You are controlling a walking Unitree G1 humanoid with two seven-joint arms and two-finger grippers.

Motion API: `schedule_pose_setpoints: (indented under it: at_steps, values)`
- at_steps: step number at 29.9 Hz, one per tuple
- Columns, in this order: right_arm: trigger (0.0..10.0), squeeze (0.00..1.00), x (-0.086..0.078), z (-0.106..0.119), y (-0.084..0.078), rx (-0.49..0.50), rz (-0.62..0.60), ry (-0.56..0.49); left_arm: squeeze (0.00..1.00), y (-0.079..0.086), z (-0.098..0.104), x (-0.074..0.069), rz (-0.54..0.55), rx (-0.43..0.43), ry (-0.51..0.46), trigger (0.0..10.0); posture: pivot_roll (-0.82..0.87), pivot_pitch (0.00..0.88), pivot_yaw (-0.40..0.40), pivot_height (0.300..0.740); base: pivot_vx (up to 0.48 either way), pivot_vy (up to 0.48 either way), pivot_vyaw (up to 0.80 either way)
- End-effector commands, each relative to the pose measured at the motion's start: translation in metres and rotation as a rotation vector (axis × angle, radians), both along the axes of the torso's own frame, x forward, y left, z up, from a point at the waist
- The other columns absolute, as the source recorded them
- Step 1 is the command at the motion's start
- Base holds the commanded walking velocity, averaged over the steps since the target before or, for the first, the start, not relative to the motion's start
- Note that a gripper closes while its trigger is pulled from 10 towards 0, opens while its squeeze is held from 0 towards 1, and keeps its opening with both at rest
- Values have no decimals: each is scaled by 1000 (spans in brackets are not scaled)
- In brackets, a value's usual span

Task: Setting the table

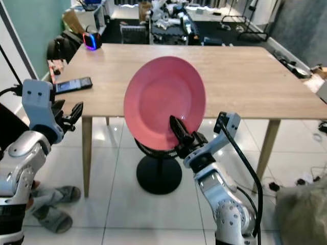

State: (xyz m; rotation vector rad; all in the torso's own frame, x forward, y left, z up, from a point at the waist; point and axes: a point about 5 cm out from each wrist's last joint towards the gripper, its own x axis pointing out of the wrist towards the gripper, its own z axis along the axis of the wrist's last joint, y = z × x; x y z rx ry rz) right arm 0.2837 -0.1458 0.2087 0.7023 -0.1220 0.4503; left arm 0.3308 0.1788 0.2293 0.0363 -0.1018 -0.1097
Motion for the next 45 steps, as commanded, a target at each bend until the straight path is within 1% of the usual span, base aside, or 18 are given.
schedule_pose_setpoints:
  at_steps: [1, 24, 34, 45]
  values:
    - [10000, 0, -1, 2, -2, 6, -8, -11, 4, -1, -4, 0, -7, 2, 23, 10000, -31, 0, 78, 740, 405, -251, 0]
    - [10000, 0, -1, 2, -3, 7, -14, -6, 4, -2, -5, 0, -8, 2, 27, 10000, -28, 4, 78, 740, 406, -251, 0]
    - [10000, 0, 0, 1, -3, 9, -13, -4, 0, -3, -4, 0, -13, 4, 21, 10000, -24, 1, 78, 740, 403, 0, 0]
    - [10000, 0, 0, 1, -2, 11, -14, -6, 0, -7, -1, -2, -37, -14, 9, 10000, -23, 0, 79, 740, 0, 0, 0]
